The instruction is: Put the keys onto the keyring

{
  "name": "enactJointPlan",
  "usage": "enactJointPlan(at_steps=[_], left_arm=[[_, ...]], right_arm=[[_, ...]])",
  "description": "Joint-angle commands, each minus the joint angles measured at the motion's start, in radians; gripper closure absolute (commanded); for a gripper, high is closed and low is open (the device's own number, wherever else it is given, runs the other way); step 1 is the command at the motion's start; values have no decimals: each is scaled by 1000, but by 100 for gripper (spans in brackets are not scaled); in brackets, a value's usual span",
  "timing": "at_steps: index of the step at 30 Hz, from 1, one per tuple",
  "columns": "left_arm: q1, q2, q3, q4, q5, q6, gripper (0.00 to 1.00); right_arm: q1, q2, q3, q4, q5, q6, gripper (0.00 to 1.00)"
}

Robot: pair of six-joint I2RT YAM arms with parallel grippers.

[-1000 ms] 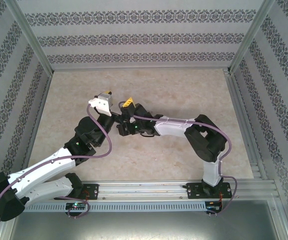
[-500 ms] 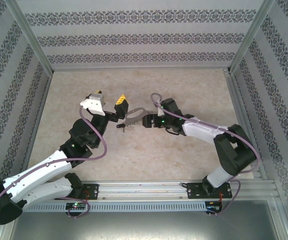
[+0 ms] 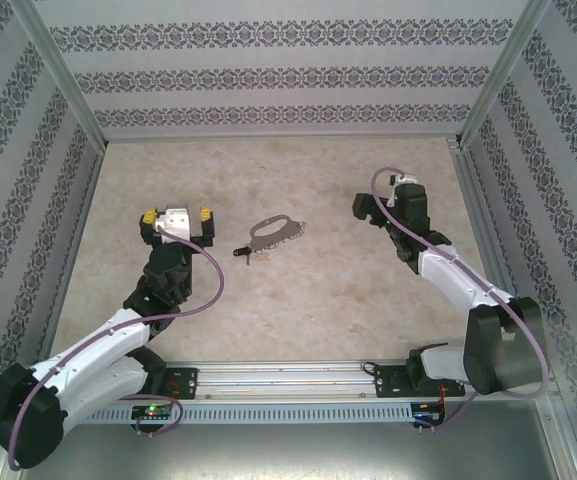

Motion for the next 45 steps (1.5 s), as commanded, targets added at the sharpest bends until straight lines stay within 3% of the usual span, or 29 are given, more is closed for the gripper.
enactJointPlan(at_steps=[1,4,9,11,13,18,22,25,27,29,30,32,34,35,45], left_arm=[[105,38,-45,51,44,-19,0],[175,167,-111,227,72,-2,0],[230,434,-135,526,121,78,0],[239,527,-119,609,105,110,0],[251,521,-112,500,148,62,0],[280,676,-182,772,232,63,0],[323,648,-140,646,316,33,0],[375,638,-86,520,402,-5,0],[432,648,-31,392,502,-48,0],[465,716,-17,460,543,-65,0],[483,673,16,306,563,-95,0],[491,714,-9,437,577,-86,0],[491,681,11,337,580,-97,0],[491,700,-2,399,576,-89,0],[484,696,-5,397,590,-76,0]], right_arm=[[-61,-10,-36,70,157,-102,2],[-126,-18,-102,143,183,-107,2],[-142,-11,-191,260,259,-170,2],[-143,10,-218,307,242,-194,2],[-141,39,-283,440,225,-220,2],[-147,61,-388,711,128,-261,2],[-145,246,-447,1001,70,-276,2],[-155,198,-374,794,-19,-297,2],[-163,234,-368,852,-48,-288,2],[-170,219,-358,805,-55,-284,2],[-170,218,-357,799,-55,-287,2],[-168,224,-362,820,-49,-288,2],[-133,217,-365,816,30,-309,2],[-128,217,-367,819,43,-311,2],[-131,224,-358,813,33,-306,2]])
